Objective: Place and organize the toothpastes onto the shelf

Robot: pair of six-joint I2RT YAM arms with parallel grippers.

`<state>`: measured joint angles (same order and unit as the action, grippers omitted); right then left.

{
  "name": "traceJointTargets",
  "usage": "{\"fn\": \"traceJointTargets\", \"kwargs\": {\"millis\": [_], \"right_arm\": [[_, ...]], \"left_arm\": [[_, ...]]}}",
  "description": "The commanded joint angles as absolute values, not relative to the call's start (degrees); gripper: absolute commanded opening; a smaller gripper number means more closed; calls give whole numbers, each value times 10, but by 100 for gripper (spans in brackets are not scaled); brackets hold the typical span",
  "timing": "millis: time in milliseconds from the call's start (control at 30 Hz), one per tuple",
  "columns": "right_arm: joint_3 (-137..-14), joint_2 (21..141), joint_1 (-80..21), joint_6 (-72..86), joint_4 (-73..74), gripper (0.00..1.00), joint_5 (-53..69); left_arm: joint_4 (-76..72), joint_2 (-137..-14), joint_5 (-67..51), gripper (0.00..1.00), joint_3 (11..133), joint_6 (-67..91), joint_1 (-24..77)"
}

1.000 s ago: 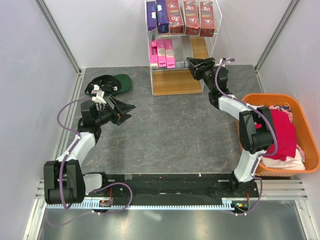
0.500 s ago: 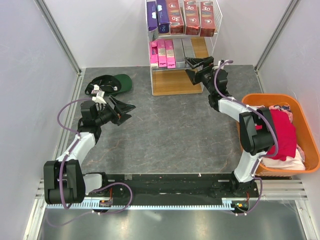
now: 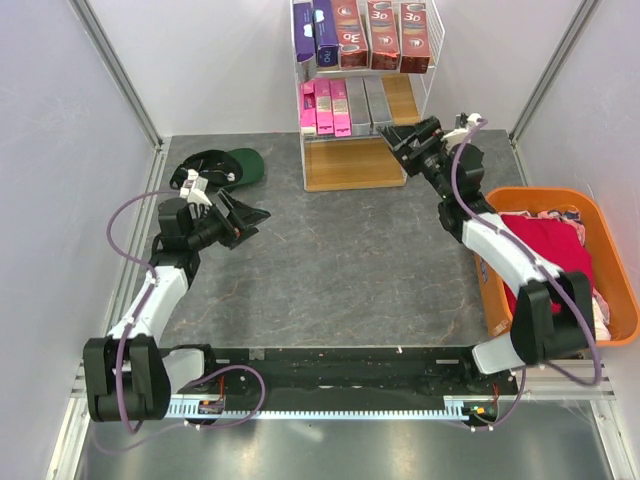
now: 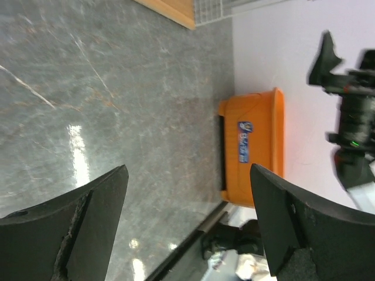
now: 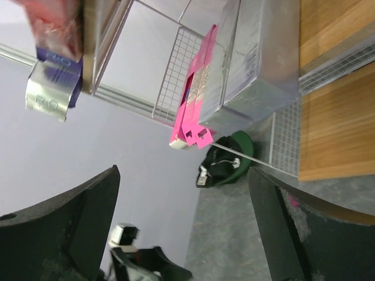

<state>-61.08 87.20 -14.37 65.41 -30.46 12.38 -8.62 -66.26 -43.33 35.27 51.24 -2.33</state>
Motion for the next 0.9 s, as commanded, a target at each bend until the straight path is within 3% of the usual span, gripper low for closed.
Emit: {"fn": "traceJointTargets", "kwargs": {"millis": [0,233,267,533,867], "right_arm": [[-573,776,-142,507,-178,98,89],[-490,645,-142,347,-34,98,9],[-483,633,-142,335,-2,98,-15],[-342,496,-142,306,75,98,-92],[-295,465,-142,300,98,98,-126]], "left_arm": [[19,-612,-349,92,410,397,-11],[121,-575,-215,94,460,326,48],[132,-576,-188,100,467,320,59],[158,-592,-113,100,490,305,112],[167,-587,-33,100,494,281,151]]}}
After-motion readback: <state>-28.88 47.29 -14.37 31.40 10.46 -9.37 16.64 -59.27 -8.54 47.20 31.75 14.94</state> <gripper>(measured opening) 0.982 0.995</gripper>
